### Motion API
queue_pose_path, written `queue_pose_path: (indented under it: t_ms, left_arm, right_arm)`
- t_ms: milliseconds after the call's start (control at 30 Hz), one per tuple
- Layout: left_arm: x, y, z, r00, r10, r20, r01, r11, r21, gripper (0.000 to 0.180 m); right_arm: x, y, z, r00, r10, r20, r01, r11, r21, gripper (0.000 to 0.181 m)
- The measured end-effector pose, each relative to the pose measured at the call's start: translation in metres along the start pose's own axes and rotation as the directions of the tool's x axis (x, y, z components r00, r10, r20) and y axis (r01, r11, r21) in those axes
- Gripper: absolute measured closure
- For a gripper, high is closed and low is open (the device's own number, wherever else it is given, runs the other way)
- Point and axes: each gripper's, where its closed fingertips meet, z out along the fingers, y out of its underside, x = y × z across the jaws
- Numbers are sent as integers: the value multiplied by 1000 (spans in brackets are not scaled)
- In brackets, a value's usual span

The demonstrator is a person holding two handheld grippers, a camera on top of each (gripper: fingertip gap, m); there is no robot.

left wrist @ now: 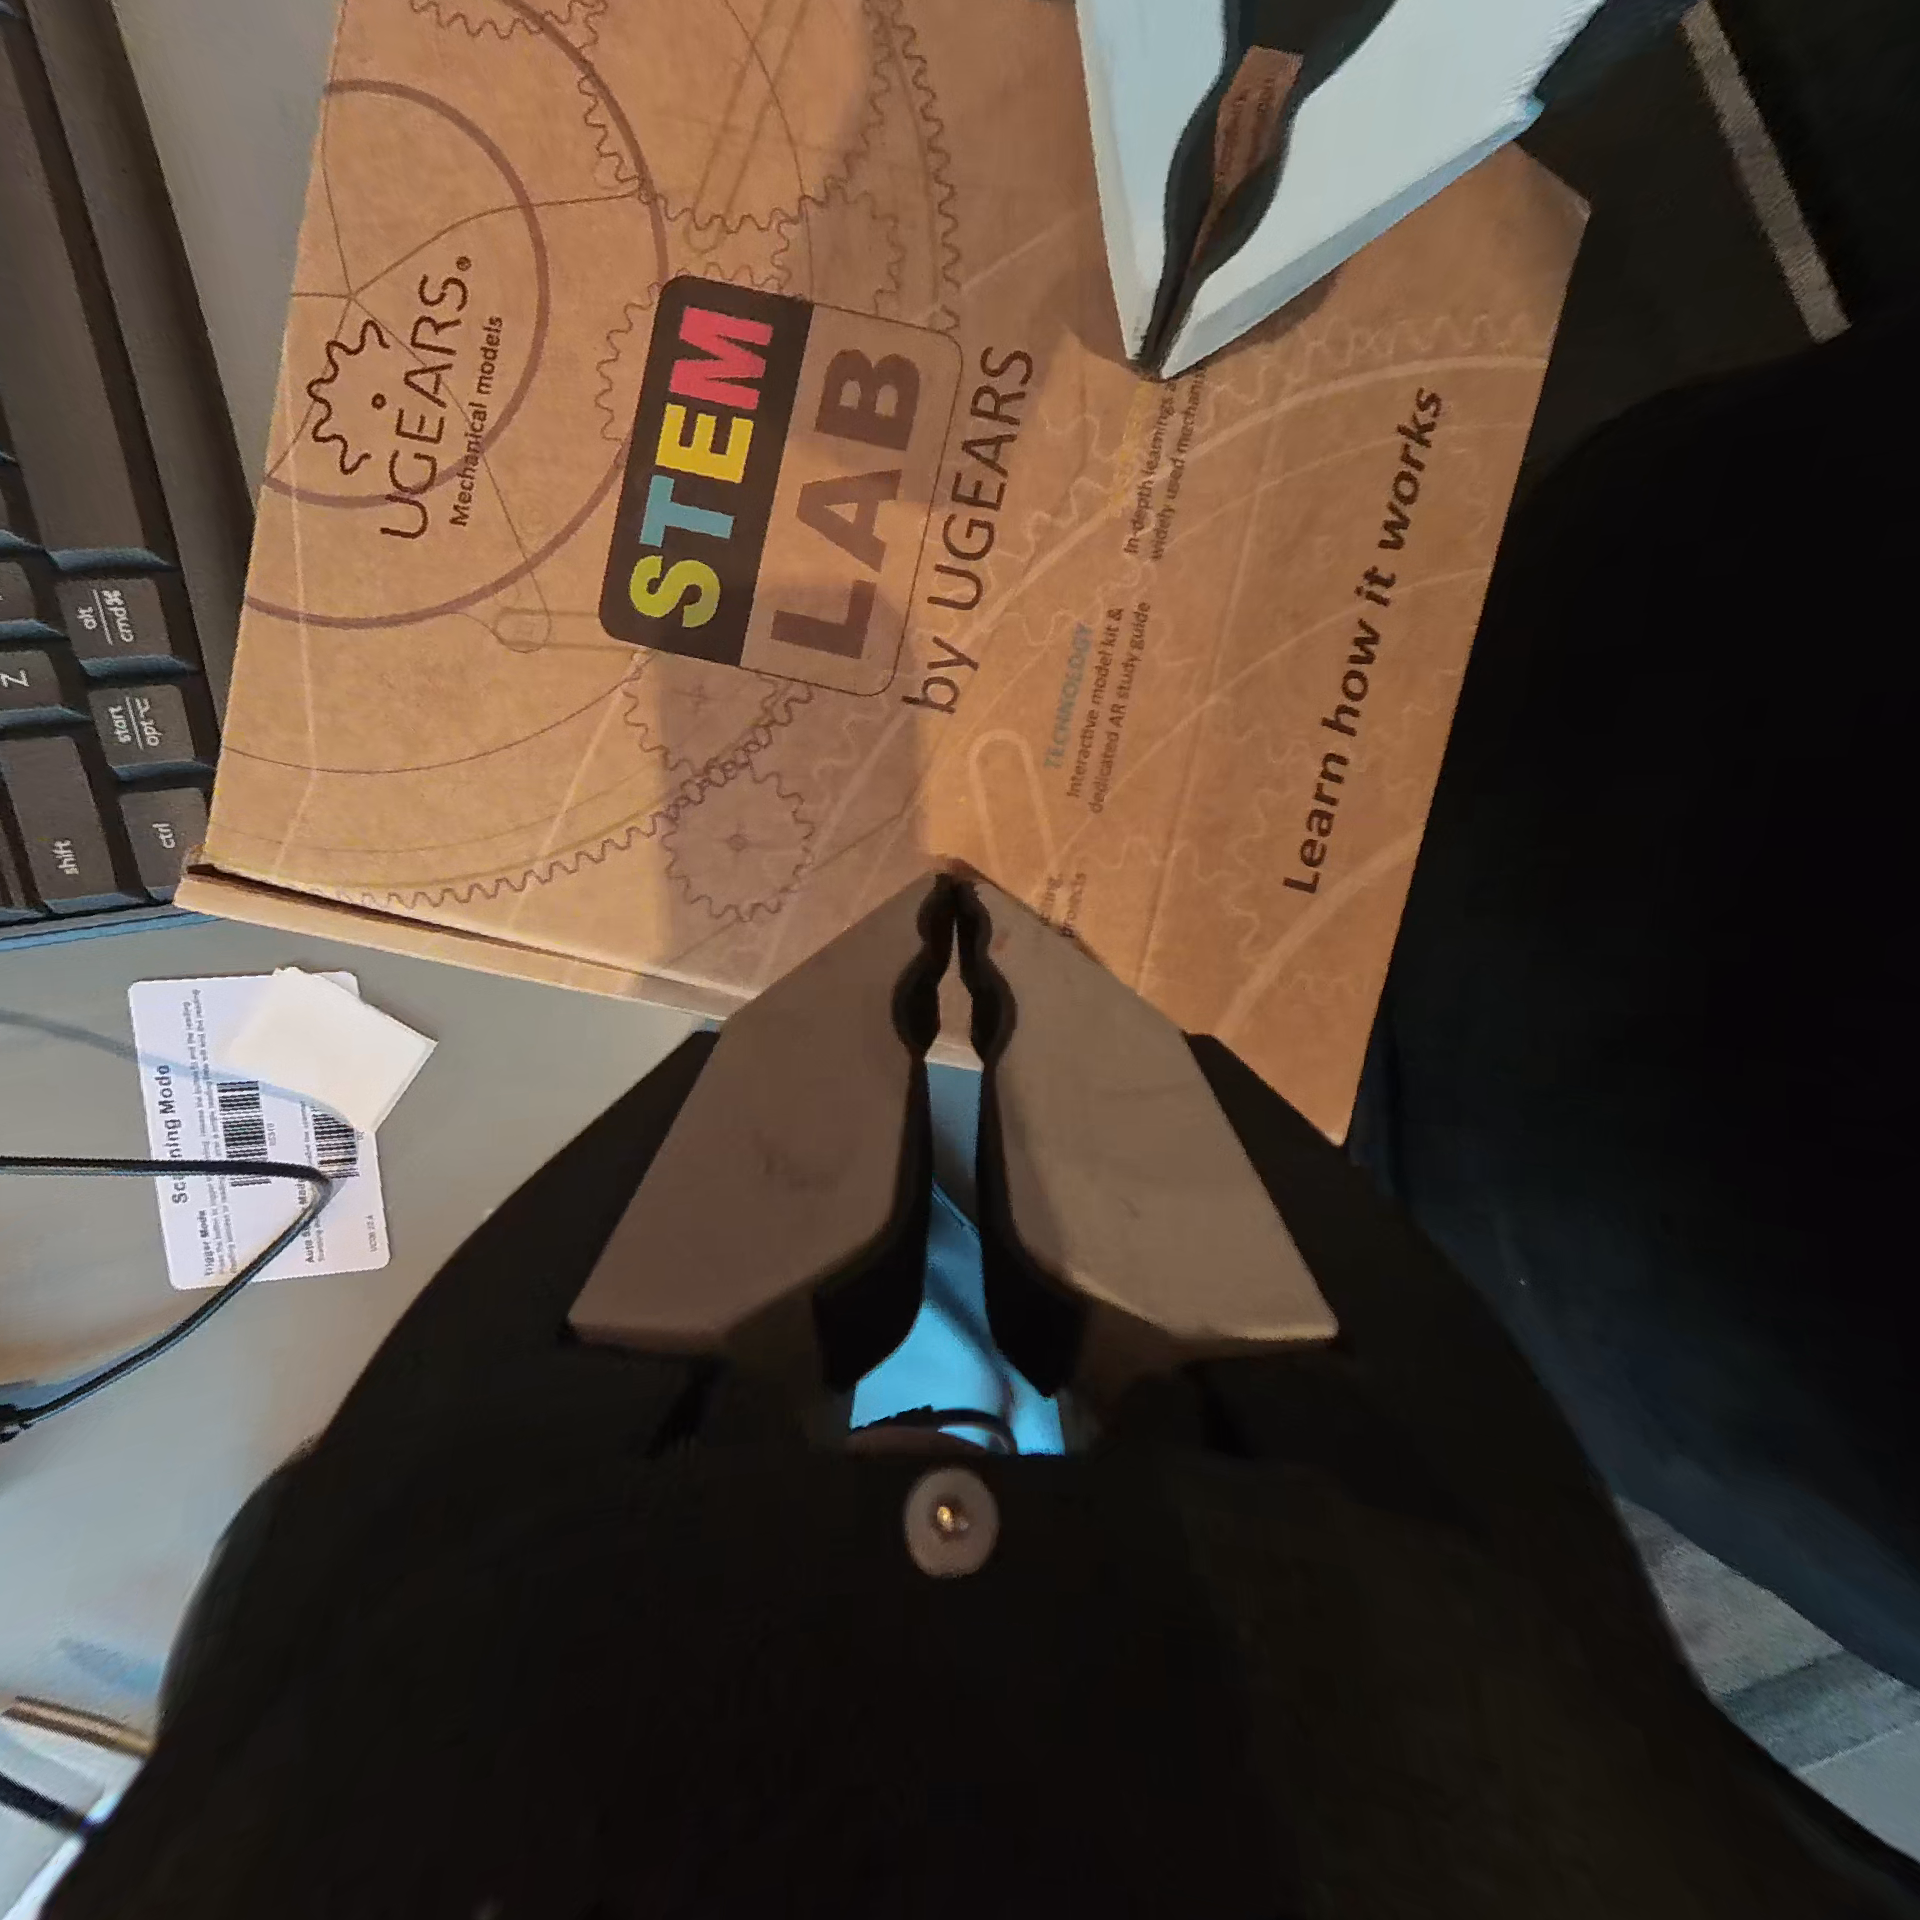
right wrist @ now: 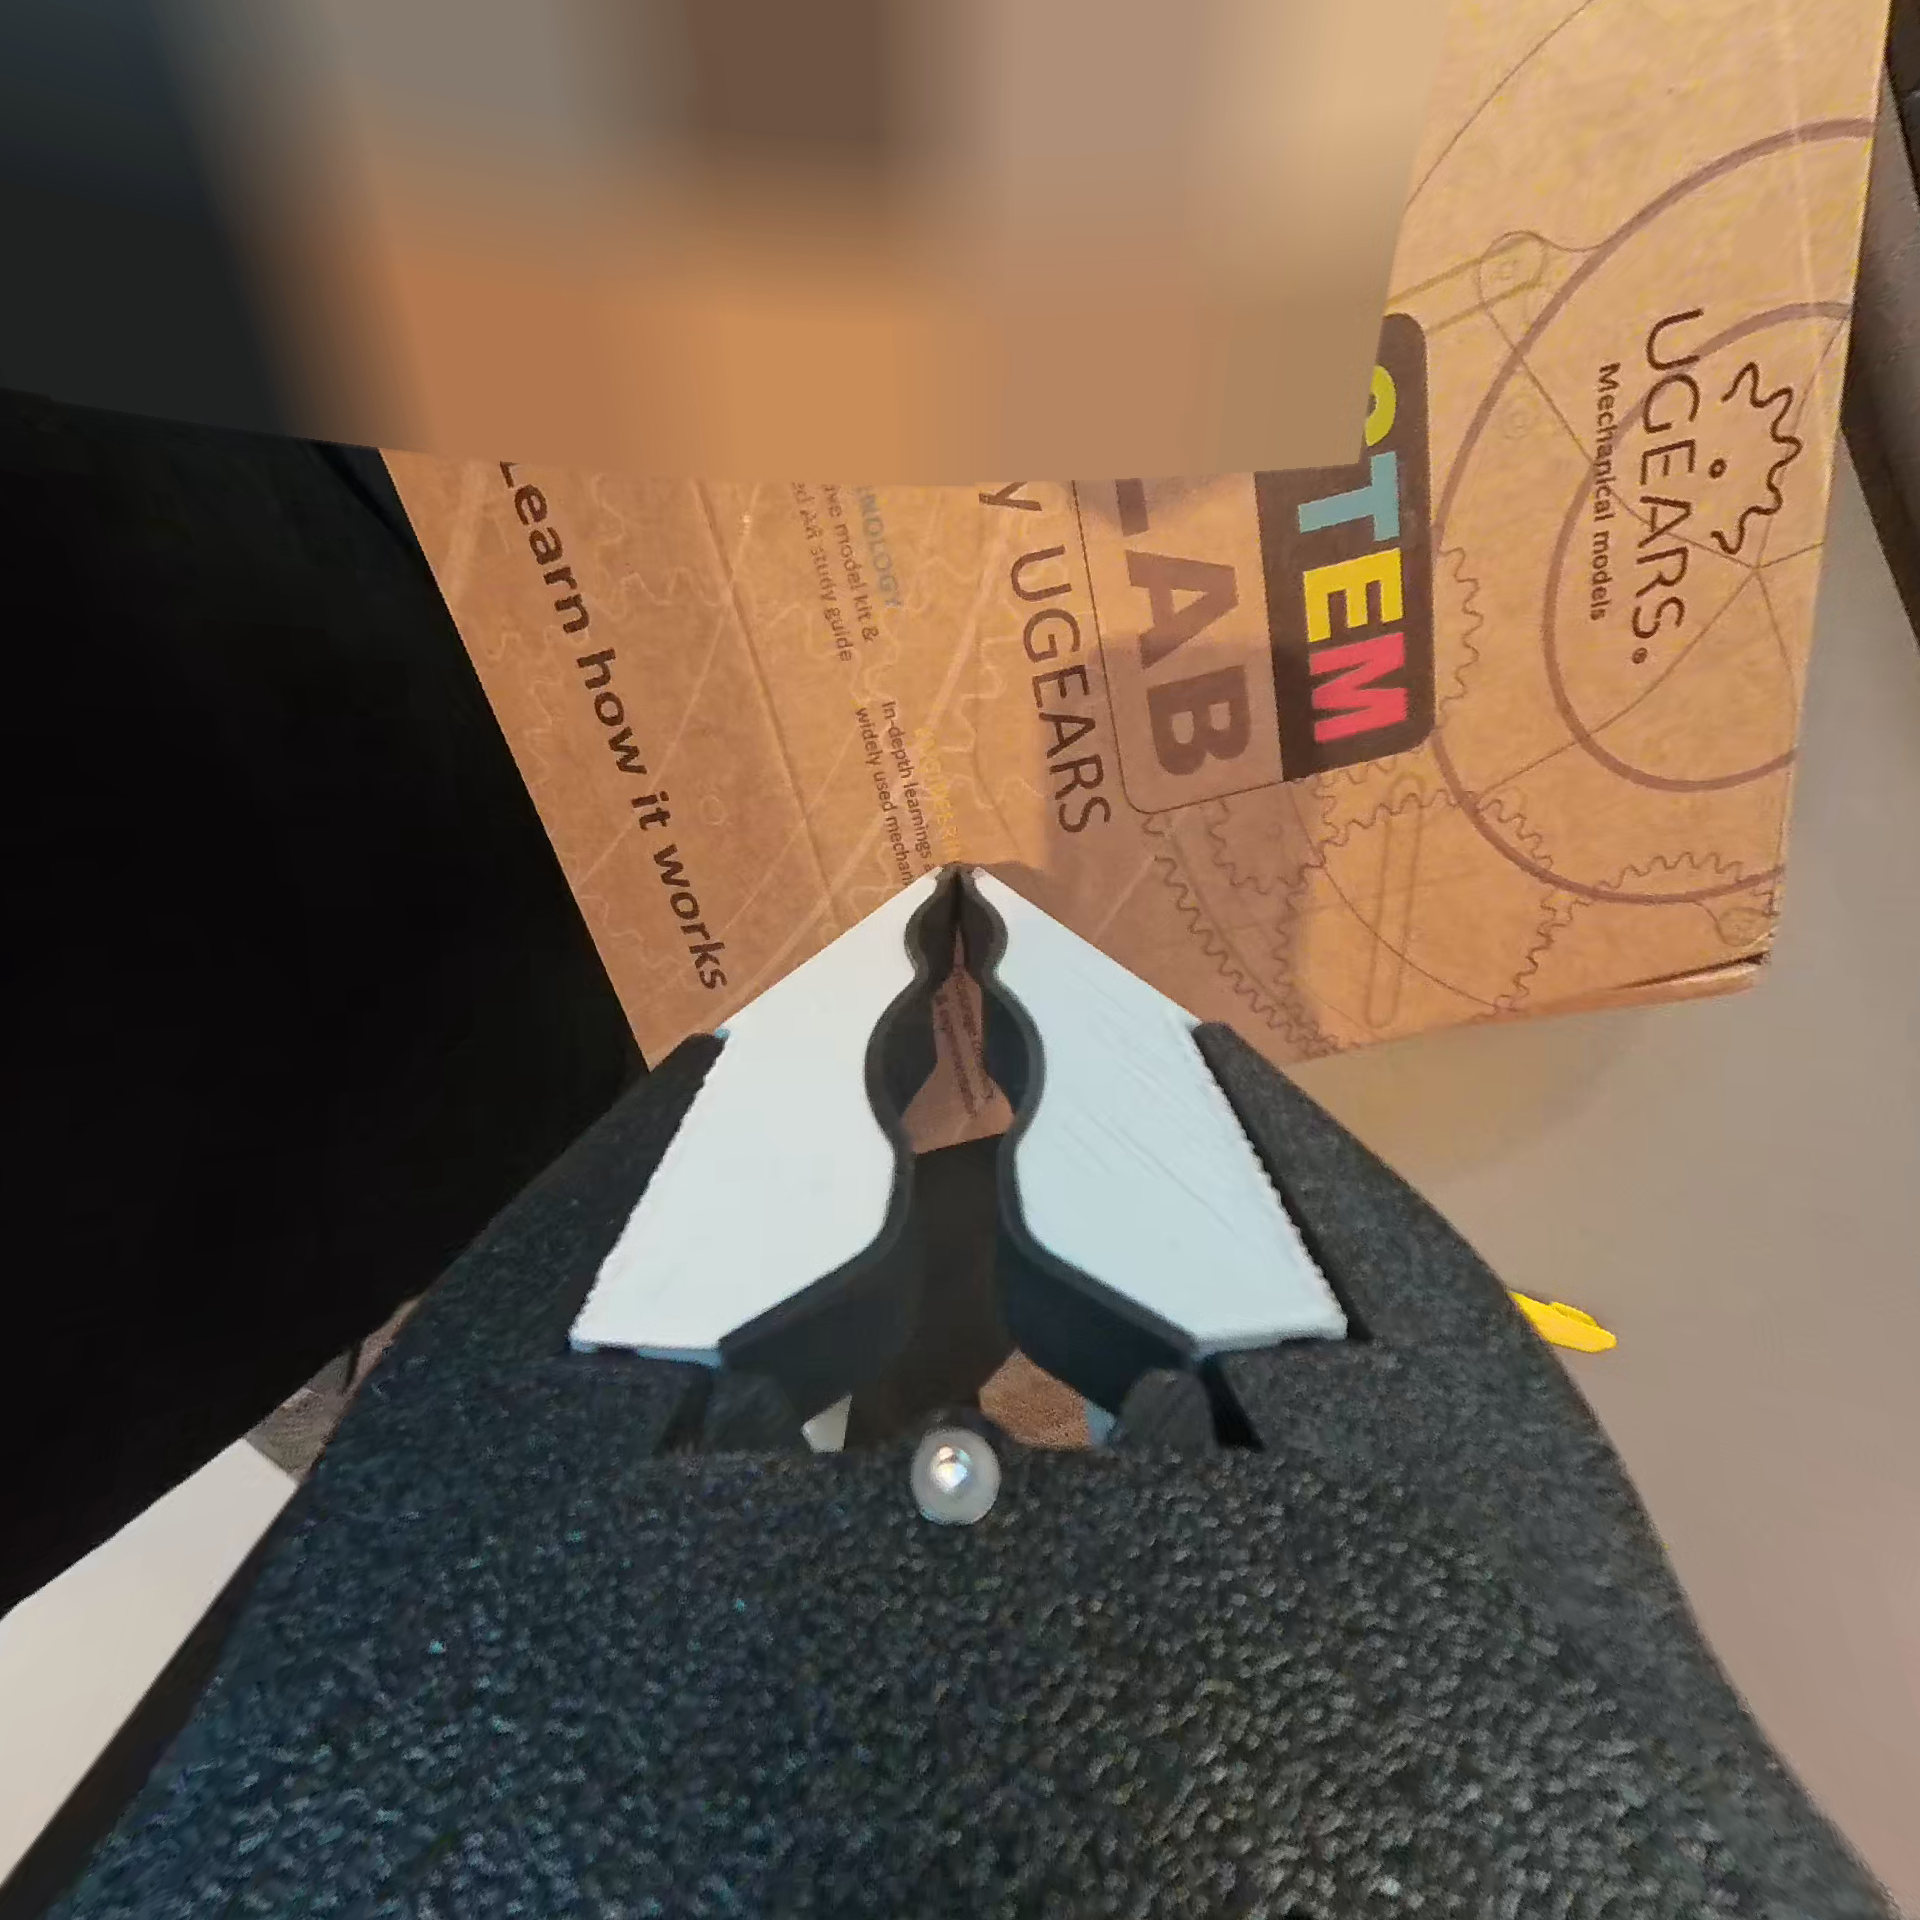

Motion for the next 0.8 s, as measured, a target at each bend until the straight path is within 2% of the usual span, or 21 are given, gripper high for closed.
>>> queue_pose_path:
  t_ms: [133,400,467,500,533,600,633,700,733,767,800]
  left_arm:
    - [0,-1,1,999,-41,-18,41,999,28,180]
    - [-1,-1,4,1000,14,10,-14,999,-40,180]
    - [-9,-2,1,999,8,52,-6,999,-43,180]
    - [-15,3,-1,995,2,100,5,998,-62,180]
    - [-15,7,-4,993,-13,114,20,998,-57,180]
    - [-7,14,-13,990,-86,113,86,996,1,180]
    - [-1,19,-19,984,-131,122,128,991,30,180]
    - [20,23,-34,979,-168,117,153,980,128,180]
    - [37,24,-39,984,-143,101,123,976,182,164]
    - [48,28,-41,987,-108,122,80,973,215,114]
    - [46,34,-40,973,-93,211,46,975,219,103]
  right_arm:
    - [0,1,1,999,34,29,-35,999,14,181]
    - [0,0,2,997,-76,-6,76,996,-52,181]
    - [4,-1,-7,996,-83,-27,83,997,0,181]
    - [5,-3,-17,998,-61,-19,62,995,76,181]
    - [-1,-5,-29,999,-19,39,11,983,181,176]
    - [-6,1,-51,986,74,146,-122,928,352,136]
    - [-12,13,-57,979,83,188,-152,906,395,123]
    - [-21,45,-50,987,80,140,-132,900,416,122]
    - [-23,59,-40,993,94,77,-117,906,407,112]
    - [-26,70,-30,994,107,14,-104,913,394,100]
    - [-28,77,-20,993,112,-47,-86,923,375,96]
